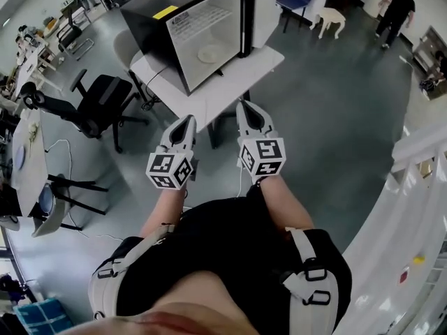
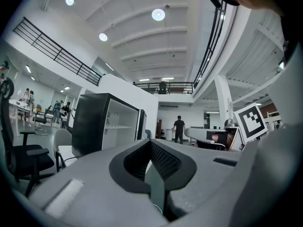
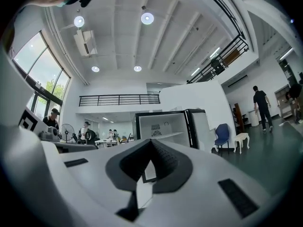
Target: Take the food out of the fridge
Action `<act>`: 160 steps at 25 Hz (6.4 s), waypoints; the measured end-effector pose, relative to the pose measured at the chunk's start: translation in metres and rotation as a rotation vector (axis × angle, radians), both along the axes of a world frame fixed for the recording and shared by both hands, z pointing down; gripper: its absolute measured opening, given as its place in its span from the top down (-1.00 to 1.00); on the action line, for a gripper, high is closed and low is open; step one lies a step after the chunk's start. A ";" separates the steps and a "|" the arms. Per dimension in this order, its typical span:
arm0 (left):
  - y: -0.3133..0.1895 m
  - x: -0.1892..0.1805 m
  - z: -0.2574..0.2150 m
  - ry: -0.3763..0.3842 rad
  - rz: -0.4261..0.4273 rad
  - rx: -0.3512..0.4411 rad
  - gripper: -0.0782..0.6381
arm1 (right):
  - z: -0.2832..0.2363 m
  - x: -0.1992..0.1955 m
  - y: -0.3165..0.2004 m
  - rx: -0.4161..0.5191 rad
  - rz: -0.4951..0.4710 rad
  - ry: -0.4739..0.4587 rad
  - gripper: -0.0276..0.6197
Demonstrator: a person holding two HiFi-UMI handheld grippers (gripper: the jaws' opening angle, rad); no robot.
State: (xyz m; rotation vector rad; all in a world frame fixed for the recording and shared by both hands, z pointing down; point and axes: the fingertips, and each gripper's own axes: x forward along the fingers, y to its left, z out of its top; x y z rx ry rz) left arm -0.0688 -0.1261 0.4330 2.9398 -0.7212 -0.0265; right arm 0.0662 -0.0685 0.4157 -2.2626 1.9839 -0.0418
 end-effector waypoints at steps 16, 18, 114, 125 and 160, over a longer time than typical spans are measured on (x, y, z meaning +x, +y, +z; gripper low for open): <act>-0.105 0.192 0.000 -0.056 -0.158 -0.017 0.77 | 0.000 0.194 -0.138 -0.024 -0.176 0.005 0.89; -0.114 0.200 -0.001 -0.063 -0.180 -0.020 0.77 | -0.001 0.202 -0.152 -0.027 -0.205 0.006 0.89; -0.182 0.135 0.023 -0.106 -0.322 -0.052 0.77 | 0.224 0.177 -0.351 -0.505 -0.418 1.600 0.87; -0.191 0.194 0.021 -0.073 -0.186 -0.050 0.77 | 0.130 0.201 -0.294 -0.345 -0.317 1.594 0.87; -0.197 0.260 0.015 -0.086 -0.044 -0.028 0.77 | 0.042 0.246 -0.201 -0.319 -0.102 1.480 0.87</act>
